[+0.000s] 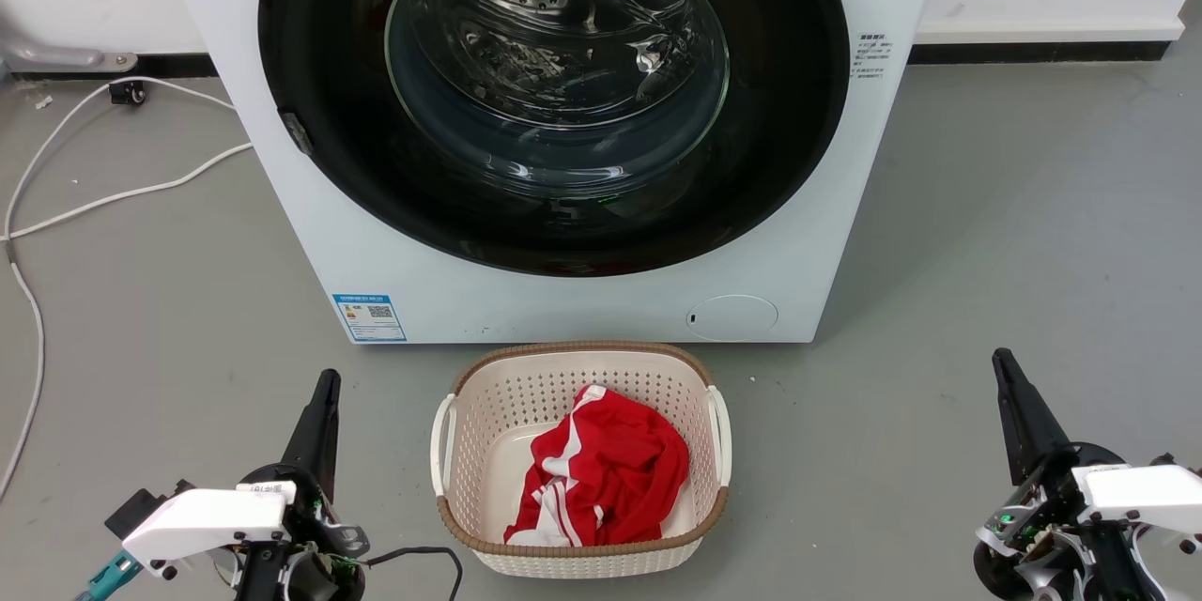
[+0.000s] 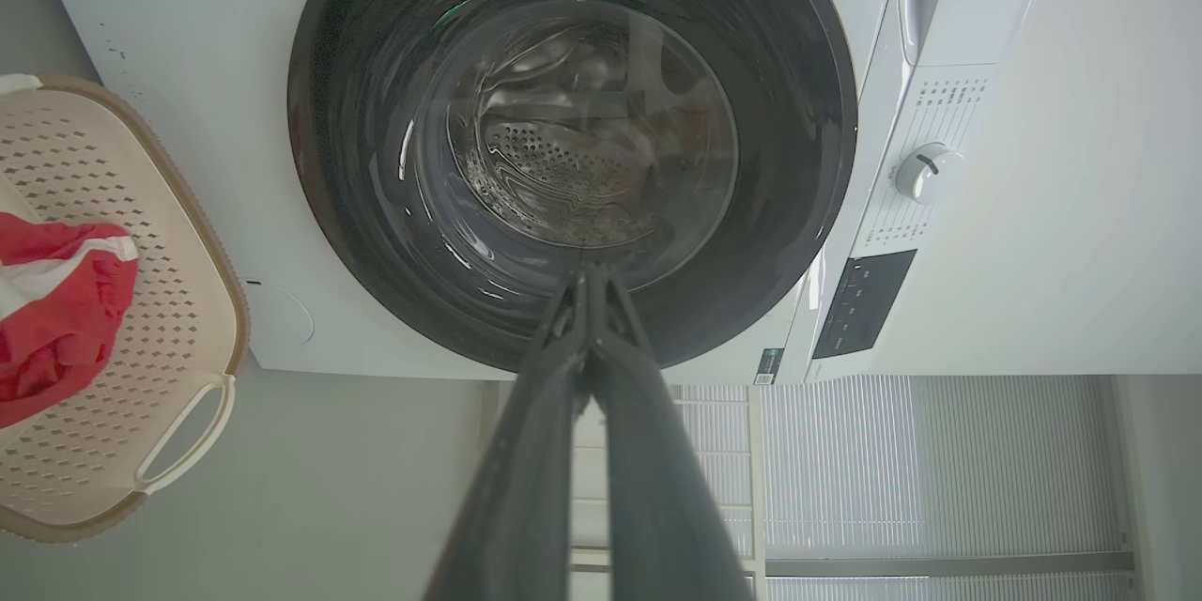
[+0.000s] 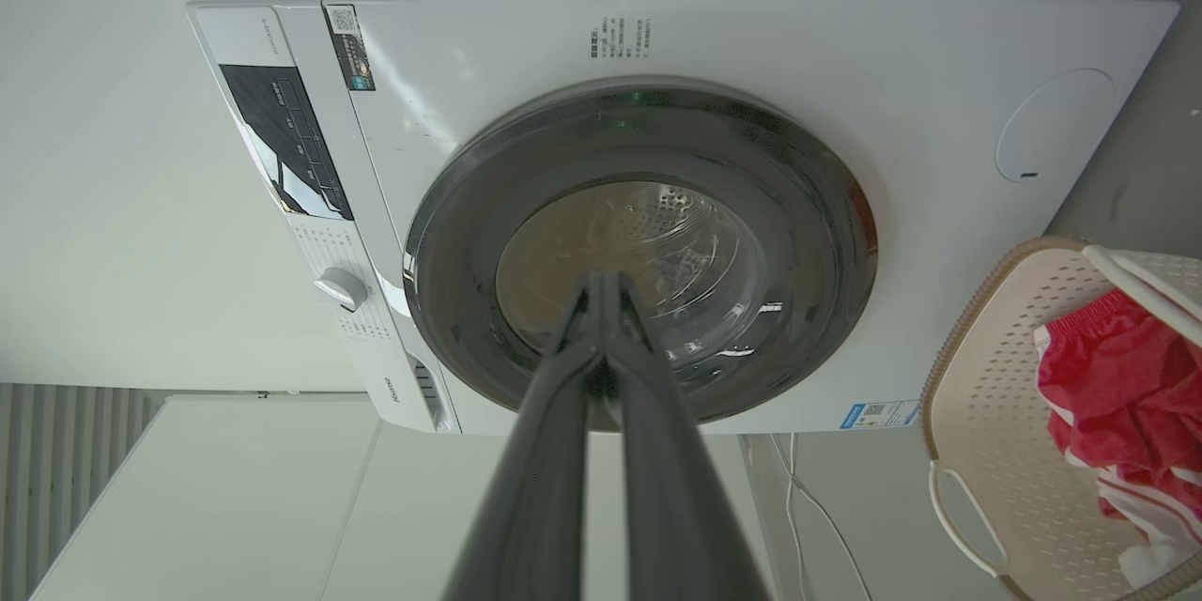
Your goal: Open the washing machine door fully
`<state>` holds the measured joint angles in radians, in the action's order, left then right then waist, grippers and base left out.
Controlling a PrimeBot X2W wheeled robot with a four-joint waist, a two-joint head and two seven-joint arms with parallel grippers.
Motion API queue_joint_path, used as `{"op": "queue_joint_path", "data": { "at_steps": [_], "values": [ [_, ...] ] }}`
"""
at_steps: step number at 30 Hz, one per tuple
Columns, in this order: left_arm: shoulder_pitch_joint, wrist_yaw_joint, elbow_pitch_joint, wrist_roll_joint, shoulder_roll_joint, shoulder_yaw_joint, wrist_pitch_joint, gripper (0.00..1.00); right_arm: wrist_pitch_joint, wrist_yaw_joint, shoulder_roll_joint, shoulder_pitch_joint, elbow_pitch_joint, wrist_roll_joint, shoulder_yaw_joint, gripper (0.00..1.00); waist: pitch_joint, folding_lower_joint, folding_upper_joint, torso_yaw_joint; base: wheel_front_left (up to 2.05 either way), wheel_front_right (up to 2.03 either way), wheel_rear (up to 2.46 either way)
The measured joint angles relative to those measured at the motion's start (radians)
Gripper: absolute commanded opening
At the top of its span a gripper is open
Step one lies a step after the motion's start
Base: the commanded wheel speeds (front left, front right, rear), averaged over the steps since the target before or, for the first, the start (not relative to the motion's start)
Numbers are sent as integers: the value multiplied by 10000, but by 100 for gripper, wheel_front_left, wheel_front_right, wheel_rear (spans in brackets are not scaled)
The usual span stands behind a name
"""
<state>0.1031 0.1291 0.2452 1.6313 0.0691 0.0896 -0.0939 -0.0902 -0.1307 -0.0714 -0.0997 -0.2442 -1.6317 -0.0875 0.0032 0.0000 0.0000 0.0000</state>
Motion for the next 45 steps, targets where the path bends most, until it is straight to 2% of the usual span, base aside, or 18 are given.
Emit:
{"op": "queue_joint_path", "data": {
  "at_steps": [16,17,23,34,41,45],
  "values": [
    [2,0,2,-35,-36,52,-33,0,-63,0,38,-2,-4,36,-44,0,0,0,0,0,0,0,0],
    [-11,0,33,-33,-44,52,-29,100,-61,-2,42,18,-31,36,-40,100,0,0,0,0,0,0,0],
    [-358,-13,349,-58,-144,-127,81,100,33,2,111,418,-295,36,4,100,0,0,0,-1,0,0,0],
    [-344,-13,-59,-671,-159,-435,593,100,554,2,121,523,203,608,100,100,0,0,0,-20,0,0,0],
    [-313,-19,-616,-2157,-159,-470,972,100,926,2,117,612,844,2364,182,100,7,0,0,-29,0,0,0],
    [-298,-192,-886,-3033,-161,-594,1118,100,1078,2,82,645,1110,3312,274,100,9,0,0,-34,0,0,0]
  ]
}}
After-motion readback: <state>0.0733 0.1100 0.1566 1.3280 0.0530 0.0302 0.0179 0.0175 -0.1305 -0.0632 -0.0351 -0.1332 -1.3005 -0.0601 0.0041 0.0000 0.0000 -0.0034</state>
